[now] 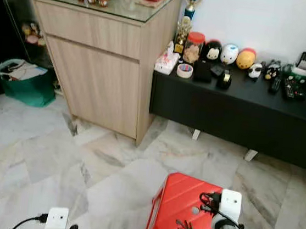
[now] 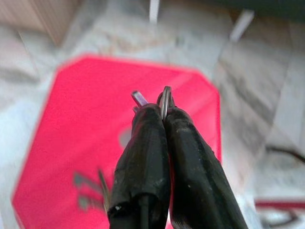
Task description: Hang keys on a hook
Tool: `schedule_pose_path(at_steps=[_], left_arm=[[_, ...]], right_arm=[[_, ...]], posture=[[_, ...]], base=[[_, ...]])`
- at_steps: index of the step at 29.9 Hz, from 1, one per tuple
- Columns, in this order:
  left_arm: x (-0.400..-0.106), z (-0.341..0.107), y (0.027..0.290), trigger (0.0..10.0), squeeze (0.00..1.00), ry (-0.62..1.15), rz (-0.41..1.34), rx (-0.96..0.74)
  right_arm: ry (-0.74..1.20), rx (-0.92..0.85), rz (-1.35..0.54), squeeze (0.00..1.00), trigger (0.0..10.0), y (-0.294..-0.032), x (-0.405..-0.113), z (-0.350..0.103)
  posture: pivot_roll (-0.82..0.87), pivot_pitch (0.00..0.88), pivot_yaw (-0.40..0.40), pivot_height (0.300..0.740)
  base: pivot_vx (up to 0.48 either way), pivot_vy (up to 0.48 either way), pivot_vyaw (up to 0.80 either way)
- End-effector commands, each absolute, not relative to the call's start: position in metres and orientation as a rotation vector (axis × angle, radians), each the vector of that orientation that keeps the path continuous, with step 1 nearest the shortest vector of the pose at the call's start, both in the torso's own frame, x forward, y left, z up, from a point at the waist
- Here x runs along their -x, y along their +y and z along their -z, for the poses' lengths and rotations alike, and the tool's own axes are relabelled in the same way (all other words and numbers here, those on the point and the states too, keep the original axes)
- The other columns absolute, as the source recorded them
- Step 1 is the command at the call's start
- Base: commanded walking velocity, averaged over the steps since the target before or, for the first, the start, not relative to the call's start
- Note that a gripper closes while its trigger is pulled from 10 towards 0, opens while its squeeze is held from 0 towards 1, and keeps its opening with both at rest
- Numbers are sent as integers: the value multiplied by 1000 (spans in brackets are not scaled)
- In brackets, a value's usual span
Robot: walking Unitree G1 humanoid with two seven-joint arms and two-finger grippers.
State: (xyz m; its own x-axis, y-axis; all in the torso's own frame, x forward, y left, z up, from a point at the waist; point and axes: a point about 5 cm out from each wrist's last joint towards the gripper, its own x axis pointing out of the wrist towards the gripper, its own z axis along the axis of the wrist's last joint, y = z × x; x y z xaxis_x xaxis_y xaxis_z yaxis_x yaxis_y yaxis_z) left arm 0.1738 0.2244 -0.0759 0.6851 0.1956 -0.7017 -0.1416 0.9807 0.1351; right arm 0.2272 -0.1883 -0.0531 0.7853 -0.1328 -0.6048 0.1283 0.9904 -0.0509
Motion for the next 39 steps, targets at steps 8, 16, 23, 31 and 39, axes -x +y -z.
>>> schedule_pose_path(at_steps=[8,16,23,31,39], left_arm=[[-169,81,213,10000,0,833,-159,-78],[-164,83,216,10000,0,853,-162,-78],[-159,86,219,10000,0,879,-164,-81],[-152,88,225,10000,0,911,-171,-79],[-150,87,230,10000,0,916,-173,-88]], right_arm=[[795,12,185,0,10000,-192,-204,70],[798,-1,235,0,10000,-199,-199,71],[803,2,264,0,10000,-204,-196,72],[799,-11,289,0,10000,-207,-196,72],[796,-18,332,0,10000,-215,-194,71]], posture=[[17,0,-36,740],[15,0,-40,740],[16,0,-42,740],[16,0,-47,740],[13,0,-48,740]], base=[[0,0,0],[0,0,0],[0,0,0],[0,0,0],[-267,0,0]])
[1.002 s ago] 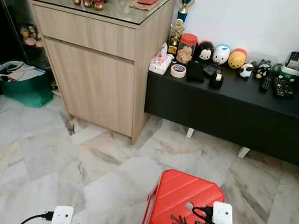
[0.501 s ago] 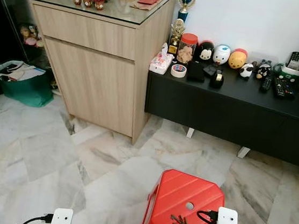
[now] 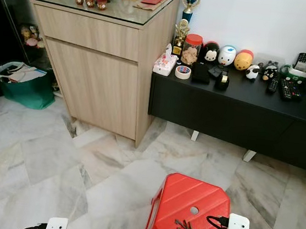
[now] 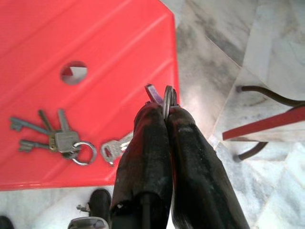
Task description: Hang keys on a hook
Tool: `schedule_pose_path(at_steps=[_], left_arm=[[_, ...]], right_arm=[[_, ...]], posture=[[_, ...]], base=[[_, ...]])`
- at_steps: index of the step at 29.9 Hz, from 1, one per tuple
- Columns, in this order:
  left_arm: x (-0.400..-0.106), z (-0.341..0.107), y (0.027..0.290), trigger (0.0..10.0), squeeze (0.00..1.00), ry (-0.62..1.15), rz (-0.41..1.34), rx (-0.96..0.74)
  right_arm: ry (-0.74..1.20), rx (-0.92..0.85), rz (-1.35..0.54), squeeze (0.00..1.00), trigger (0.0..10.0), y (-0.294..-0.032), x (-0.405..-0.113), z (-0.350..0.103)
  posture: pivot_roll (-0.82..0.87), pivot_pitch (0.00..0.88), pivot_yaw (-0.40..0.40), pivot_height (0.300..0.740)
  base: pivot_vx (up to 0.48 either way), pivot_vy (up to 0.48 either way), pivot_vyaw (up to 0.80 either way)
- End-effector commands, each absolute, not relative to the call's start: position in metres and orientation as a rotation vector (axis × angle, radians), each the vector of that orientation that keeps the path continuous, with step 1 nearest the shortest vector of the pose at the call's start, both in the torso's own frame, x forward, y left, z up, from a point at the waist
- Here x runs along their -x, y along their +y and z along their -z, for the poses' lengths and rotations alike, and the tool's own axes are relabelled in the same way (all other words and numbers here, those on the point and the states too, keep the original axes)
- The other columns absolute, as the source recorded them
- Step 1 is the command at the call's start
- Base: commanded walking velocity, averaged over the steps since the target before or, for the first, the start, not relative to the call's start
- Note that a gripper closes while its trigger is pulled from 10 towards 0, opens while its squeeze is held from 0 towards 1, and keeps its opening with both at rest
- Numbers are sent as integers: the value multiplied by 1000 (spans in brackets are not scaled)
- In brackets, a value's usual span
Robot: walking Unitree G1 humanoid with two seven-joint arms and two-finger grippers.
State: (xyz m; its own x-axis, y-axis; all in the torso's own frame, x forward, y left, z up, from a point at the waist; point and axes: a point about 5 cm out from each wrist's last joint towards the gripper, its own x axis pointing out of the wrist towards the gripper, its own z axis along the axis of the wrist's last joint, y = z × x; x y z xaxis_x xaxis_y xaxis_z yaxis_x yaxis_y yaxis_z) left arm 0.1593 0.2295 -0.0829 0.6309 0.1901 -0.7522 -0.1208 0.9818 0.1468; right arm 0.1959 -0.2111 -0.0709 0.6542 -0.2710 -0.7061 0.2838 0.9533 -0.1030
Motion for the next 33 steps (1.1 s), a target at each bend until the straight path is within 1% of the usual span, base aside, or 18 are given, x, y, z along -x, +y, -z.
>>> schedule_pose_path(at_steps=[1,10,22,32,33], left_arm=[[-150,88,230,10000,0,917,-173,-88],[-150,91,216,10000,0,920,-154,-73],[-150,90,218,10000,0,915,-159,-68],[-151,88,222,10000,0,902,-168,-58],[-151,88,222,10000,0,901,-168,-58]], right_arm=[[795,-17,335,0,10000,-215,-194,71],[781,-21,355,0,10000,-219,-197,68],[778,-28,364,0,10000,-219,-197,68],[793,-48,364,0,10000,-218,-197,69],[795,-49,361,0,10000,-217,-197,69]], posture=[[13,0,-48,740],[6,0,-50,740],[3,0,-48,740],[5,0,-50,740],[5,0,-50,740]], base=[[-281,0,0],[-306,0,0],[-312,0,0],[0,0,0],[0,0,-800]])
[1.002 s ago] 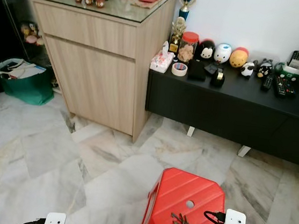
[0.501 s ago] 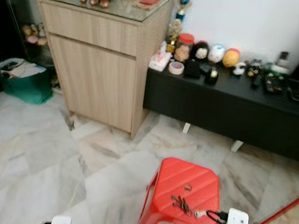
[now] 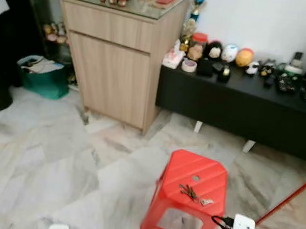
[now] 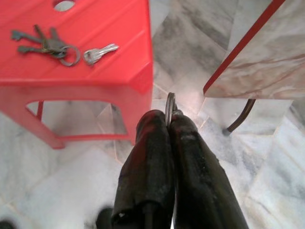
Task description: Hang keys on a hook
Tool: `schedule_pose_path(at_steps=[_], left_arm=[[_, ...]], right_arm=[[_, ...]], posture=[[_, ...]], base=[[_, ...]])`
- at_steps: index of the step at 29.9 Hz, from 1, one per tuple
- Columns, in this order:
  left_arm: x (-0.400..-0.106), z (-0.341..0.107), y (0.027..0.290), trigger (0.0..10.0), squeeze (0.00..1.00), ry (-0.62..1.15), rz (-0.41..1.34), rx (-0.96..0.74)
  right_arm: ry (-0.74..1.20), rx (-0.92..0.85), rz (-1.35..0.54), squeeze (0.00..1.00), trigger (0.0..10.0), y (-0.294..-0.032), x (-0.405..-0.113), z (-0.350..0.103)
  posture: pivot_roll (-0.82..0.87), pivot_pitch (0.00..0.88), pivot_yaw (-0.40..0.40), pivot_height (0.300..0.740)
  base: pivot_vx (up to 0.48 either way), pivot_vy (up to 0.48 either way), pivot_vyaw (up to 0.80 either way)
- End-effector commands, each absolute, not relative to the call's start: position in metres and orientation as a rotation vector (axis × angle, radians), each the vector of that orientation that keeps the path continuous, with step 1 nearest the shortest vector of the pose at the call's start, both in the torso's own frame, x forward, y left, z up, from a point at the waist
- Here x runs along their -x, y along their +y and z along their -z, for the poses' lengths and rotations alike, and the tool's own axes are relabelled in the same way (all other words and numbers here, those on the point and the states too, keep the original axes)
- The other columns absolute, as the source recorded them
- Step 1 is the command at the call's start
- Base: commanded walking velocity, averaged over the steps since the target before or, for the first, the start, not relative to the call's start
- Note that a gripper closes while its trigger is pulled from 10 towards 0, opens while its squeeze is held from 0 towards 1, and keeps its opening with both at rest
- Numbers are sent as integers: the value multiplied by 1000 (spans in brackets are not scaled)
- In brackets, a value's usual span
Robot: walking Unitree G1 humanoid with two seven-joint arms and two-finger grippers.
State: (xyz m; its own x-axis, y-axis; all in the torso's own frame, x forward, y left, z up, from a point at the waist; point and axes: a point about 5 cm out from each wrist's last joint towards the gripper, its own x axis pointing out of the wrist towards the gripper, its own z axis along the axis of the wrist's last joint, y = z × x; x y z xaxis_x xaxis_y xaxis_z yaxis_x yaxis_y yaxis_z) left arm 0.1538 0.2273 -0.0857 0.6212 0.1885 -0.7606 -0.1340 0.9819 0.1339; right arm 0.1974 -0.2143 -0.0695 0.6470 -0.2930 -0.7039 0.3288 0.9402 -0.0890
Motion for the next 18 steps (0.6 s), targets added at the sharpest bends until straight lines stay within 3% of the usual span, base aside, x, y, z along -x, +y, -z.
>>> schedule_pose_path(at_steps=[1,18], left_arm=[[-151,88,222,10000,0,900,-169,-58],[-154,87,220,10000,0,886,-162,-58]], right_arm=[[795,-48,360,0,10000,-217,-197,69],[815,-59,338,0,10000,-215,-194,72]], posture=[[5,0,-50,740],[5,0,-54,740]], base=[[0,0,-800],[0,0,-800]])
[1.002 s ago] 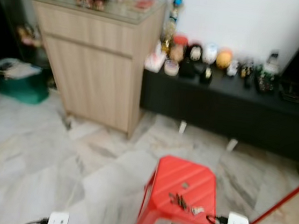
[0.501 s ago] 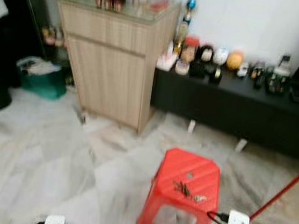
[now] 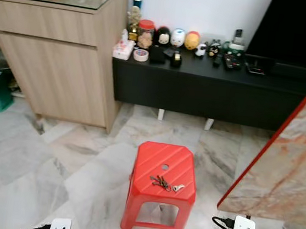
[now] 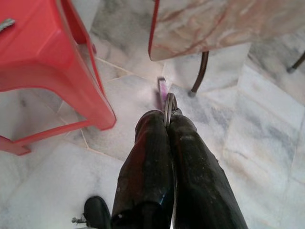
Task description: Hang keys on a hook
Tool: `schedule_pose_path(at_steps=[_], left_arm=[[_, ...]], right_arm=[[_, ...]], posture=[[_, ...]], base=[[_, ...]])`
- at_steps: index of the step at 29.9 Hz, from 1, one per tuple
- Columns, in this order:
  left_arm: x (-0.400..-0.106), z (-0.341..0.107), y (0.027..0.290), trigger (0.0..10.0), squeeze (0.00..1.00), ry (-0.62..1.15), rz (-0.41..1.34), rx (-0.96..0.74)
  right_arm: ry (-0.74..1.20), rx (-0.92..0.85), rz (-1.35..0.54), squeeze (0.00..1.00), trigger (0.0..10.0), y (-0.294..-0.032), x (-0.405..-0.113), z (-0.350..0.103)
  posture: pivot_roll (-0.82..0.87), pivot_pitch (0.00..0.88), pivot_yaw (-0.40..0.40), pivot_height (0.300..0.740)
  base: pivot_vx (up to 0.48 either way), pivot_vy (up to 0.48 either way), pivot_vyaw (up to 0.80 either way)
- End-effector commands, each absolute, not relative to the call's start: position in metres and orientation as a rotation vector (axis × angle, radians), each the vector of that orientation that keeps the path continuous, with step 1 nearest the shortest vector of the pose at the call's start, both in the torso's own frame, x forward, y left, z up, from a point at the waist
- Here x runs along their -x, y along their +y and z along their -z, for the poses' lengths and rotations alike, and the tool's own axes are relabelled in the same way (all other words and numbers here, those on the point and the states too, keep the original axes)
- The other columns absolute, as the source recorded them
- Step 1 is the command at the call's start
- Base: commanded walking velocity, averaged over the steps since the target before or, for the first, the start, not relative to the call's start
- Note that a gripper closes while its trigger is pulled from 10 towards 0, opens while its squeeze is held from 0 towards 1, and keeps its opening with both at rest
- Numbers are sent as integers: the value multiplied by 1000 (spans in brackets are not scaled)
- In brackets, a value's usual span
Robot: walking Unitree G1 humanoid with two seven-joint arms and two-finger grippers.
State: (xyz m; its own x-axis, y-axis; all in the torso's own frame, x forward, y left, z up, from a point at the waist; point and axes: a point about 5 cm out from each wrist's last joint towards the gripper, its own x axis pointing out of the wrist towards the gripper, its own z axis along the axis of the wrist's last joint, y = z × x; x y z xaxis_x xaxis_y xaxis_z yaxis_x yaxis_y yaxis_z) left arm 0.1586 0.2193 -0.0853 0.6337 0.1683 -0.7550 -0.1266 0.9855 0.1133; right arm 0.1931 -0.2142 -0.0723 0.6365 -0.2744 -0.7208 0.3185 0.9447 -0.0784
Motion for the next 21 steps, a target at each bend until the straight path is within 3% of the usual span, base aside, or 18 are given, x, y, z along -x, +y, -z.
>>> schedule_pose_path(at_steps=[1,9,21], left_arm=[[-154,87,220,10000,0,886,-163,-57],[-152,88,219,10000,0,896,-159,-61],[-149,90,219,10000,0,911,-157,-76]], right_arm=[[816,-61,336,0,10000,-215,-194,72],[824,-60,324,0,10000,-213,-192,73],[830,-49,301,0,10000,-211,-189,75]], posture=[[6,0,-54,740],[6,0,-53,740],[3,0,-51,740]], base=[[0,0,-800],[0,0,-800],[0,0,0]])
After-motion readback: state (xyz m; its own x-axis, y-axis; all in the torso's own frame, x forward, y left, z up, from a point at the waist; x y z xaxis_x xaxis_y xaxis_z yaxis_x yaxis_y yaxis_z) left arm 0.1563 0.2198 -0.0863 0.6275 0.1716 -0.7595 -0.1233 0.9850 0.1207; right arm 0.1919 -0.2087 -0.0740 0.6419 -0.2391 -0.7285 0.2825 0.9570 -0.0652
